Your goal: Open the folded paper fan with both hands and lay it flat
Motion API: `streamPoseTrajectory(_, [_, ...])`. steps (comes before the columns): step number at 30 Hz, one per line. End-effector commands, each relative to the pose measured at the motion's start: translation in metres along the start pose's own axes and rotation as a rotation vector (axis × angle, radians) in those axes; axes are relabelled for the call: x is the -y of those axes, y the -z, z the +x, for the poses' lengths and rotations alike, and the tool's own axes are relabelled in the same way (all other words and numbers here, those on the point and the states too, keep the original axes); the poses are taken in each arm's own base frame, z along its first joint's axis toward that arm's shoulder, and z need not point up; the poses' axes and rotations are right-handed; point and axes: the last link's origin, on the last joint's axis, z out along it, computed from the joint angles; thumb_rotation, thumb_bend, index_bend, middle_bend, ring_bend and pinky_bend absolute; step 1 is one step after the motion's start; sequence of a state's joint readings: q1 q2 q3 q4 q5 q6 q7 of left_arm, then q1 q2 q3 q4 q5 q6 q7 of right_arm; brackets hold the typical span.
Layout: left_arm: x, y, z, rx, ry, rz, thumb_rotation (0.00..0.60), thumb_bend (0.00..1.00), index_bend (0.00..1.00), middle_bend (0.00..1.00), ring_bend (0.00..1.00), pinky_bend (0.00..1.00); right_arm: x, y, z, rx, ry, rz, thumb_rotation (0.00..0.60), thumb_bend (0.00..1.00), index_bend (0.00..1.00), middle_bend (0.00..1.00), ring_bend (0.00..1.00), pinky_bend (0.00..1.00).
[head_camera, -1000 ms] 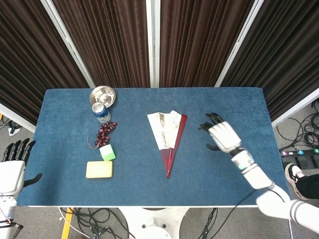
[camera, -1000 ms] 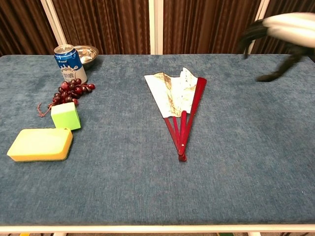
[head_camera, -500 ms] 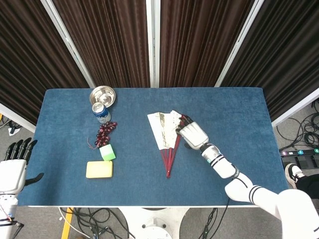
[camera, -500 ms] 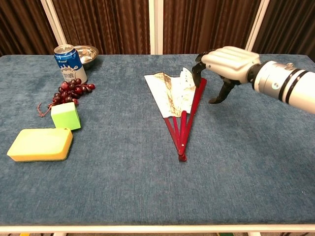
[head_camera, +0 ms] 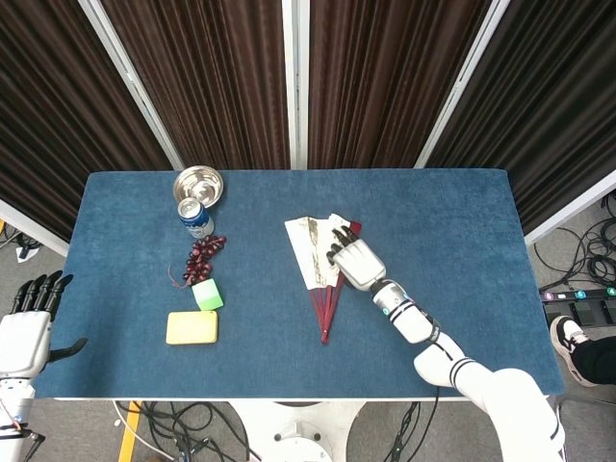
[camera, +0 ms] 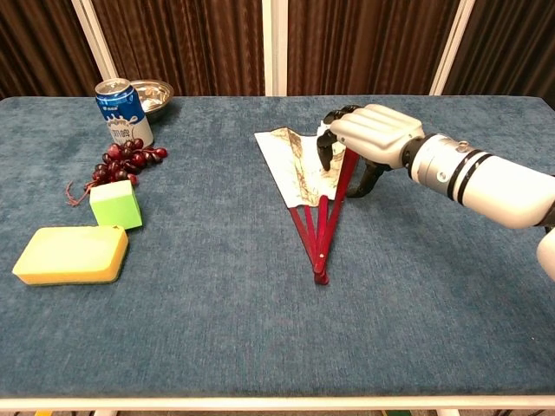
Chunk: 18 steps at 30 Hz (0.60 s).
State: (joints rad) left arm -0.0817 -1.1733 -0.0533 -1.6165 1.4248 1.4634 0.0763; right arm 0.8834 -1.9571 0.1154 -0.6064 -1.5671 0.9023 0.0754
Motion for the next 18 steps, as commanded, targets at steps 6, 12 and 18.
streamPoseTrajectory(6, [0.001,0.0,-0.001,0.011,0.019,-0.005,0.6,0.11,0.14,0.16,0.04,0.09,0.009,0.0,-0.012,-0.015,0.001,0.013,0.6,0.14,0.43,0.34,0.07,0.07])
streamPoseTrajectory(12, [0.0,0.0,-0.002,0.016,0.03,-0.011,0.6,0.11,0.14,0.16,0.04,0.09,0.012,0.001,-0.014,-0.055,-0.018,0.015,0.6,0.34,0.43,0.34,0.08,0.06])
streamPoseTrajectory(18, [0.001,-0.001,-0.002,0.012,0.035,-0.01,0.6,0.11,0.14,0.16,0.04,0.09,0.017,-0.002,-0.015,-0.072,0.0,0.027,0.6,0.44,0.45,0.37,0.11,0.05])
